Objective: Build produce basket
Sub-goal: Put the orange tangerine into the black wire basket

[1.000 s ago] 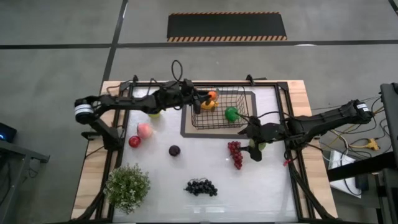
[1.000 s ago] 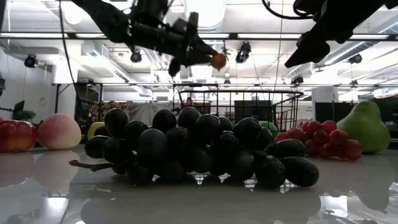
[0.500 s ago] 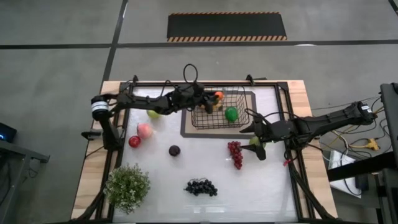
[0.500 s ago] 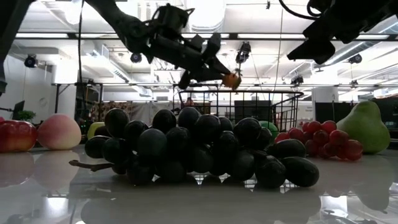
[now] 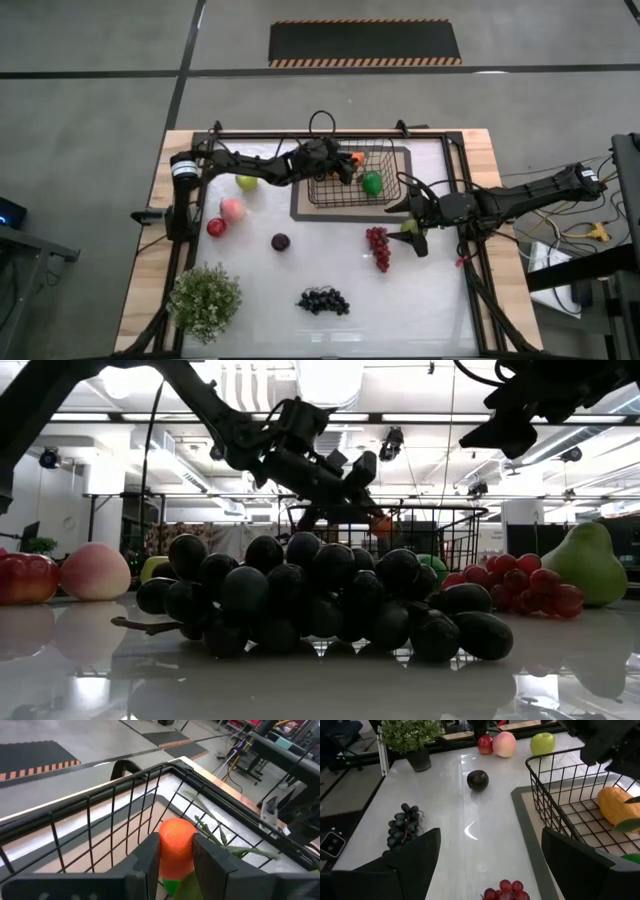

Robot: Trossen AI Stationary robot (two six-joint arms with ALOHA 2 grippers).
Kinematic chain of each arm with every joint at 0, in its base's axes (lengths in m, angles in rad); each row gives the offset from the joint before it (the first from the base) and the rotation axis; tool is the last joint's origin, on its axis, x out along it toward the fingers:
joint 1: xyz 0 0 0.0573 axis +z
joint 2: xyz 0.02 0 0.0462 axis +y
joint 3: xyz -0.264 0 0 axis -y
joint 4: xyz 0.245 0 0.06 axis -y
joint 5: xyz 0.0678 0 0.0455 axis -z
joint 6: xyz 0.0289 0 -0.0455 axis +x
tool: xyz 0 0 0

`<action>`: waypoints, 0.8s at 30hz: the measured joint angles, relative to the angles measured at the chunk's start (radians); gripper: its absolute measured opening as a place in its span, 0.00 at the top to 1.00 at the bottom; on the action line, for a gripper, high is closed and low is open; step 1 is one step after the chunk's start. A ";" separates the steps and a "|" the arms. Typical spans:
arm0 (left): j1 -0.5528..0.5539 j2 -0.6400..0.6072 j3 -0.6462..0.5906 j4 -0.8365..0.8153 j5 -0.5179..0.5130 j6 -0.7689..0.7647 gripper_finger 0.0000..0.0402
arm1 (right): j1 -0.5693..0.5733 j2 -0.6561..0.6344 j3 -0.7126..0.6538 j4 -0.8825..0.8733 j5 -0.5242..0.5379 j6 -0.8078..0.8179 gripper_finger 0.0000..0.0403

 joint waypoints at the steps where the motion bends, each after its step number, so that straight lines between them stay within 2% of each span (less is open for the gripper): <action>1: 0.000 0.003 0.002 0.001 -0.010 -0.012 0.79 | 0.000 0.000 0.000 0.002 0.001 0.000 0.19; 16: 0.000 0.010 0.002 0.000 -0.042 -0.045 0.78 | 0.000 0.000 -0.001 0.006 0.000 0.000 0.19; 24: 0.000 0.010 0.002 0.001 -0.047 -0.045 0.61 | 0.000 0.000 -0.021 0.082 0.001 -0.018 0.19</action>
